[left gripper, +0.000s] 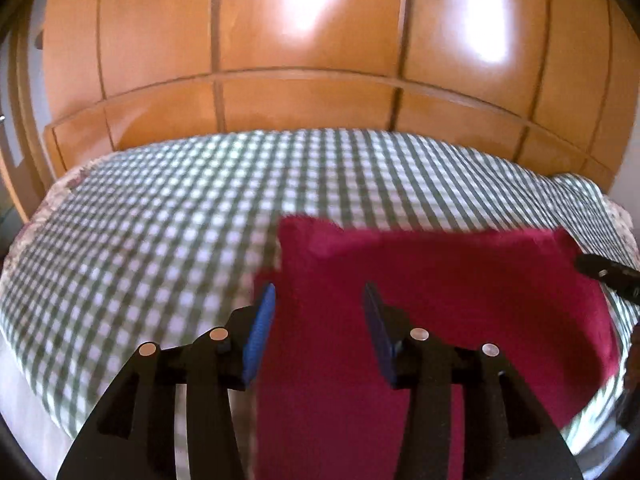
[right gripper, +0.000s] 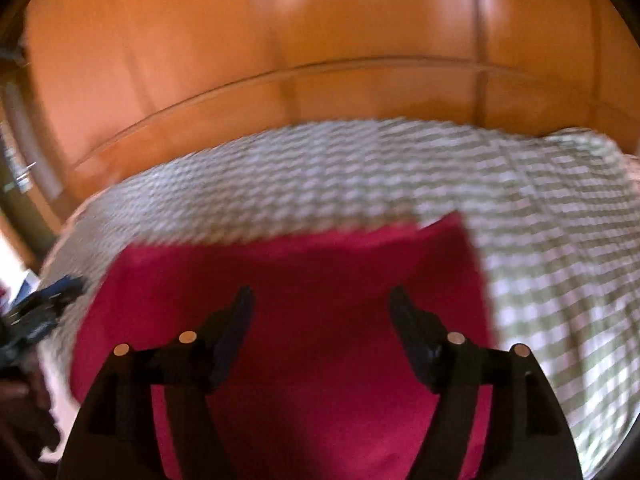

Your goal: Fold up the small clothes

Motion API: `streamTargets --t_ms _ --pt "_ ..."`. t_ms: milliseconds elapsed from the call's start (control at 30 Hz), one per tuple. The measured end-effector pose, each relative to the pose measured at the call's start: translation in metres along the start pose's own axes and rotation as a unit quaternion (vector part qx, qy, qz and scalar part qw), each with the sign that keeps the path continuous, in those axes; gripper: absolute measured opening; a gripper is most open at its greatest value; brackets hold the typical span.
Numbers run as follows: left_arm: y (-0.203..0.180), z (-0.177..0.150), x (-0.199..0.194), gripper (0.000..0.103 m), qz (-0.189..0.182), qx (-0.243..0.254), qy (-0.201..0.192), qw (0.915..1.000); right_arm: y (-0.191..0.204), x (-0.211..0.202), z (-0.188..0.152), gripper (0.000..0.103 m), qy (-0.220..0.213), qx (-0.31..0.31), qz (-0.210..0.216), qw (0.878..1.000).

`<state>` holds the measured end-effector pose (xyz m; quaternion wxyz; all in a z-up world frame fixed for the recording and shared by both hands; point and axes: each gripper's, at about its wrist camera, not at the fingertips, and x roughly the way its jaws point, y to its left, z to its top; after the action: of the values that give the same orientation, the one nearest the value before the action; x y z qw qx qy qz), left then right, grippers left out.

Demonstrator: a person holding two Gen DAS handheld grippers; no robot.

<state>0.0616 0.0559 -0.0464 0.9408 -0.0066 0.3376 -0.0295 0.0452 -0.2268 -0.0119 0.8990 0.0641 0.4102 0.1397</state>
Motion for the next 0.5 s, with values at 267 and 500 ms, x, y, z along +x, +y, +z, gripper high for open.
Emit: streamTargets --t_ms 267,500 --pt "0.007 -0.047 0.019 0.045 0.008 -0.007 0.060 0.9981 0.030 0.015 -0.056 0.076 0.054 -0.035 0.005 0.998" --pt "-0.005 -0.043 -0.001 0.065 0.039 0.007 0.035 0.9986 0.013 0.003 -0.053 0.083 0.047 -0.017 -0.005 0.999"
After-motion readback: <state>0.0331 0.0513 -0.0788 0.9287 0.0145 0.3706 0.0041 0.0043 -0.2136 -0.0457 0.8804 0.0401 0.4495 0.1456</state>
